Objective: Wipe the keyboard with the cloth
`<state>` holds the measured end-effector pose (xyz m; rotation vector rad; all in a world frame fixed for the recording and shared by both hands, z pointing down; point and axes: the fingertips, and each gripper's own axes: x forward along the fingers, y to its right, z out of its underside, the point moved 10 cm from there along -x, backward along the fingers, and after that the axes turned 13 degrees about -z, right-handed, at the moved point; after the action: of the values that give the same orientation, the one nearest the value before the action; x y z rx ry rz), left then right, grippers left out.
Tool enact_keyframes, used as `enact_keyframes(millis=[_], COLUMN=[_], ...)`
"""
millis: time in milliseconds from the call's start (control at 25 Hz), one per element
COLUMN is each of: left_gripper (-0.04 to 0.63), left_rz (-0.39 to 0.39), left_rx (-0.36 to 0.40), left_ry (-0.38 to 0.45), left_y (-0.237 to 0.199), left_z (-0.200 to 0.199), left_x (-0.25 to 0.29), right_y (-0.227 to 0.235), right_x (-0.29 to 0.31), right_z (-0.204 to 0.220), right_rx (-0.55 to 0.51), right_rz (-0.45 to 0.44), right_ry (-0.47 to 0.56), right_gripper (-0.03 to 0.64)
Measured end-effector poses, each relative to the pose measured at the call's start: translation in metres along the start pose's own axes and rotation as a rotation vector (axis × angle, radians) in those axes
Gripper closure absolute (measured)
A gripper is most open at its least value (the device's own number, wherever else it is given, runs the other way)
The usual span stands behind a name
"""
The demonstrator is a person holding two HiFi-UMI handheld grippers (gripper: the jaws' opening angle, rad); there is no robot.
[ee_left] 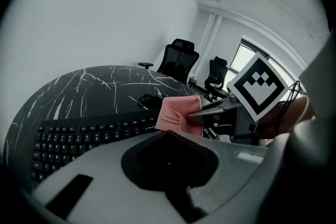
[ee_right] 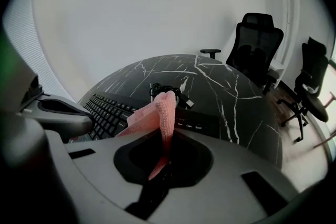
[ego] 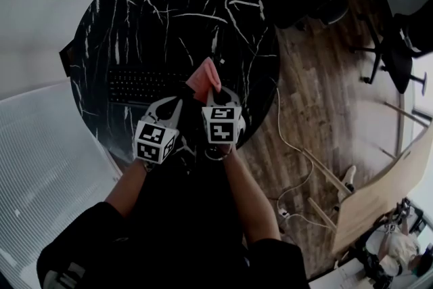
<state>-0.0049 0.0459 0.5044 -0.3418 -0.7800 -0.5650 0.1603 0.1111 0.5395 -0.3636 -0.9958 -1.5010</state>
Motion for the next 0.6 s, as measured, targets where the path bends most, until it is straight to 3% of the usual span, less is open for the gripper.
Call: enact_keyframes(millis=[600], left_gripper=[0.597], left_rz=[0.051], left_rx=[0.050], left_ry=[0.004], left_y=[0.056], left_z=[-0.010], left_x=[0.015], right_y=[0.048], right_x=[-0.038], right_z=[0.018], right_rx=[0.041], right_rz=[0.061], right_ry=[0.015], right_gripper=[0.611])
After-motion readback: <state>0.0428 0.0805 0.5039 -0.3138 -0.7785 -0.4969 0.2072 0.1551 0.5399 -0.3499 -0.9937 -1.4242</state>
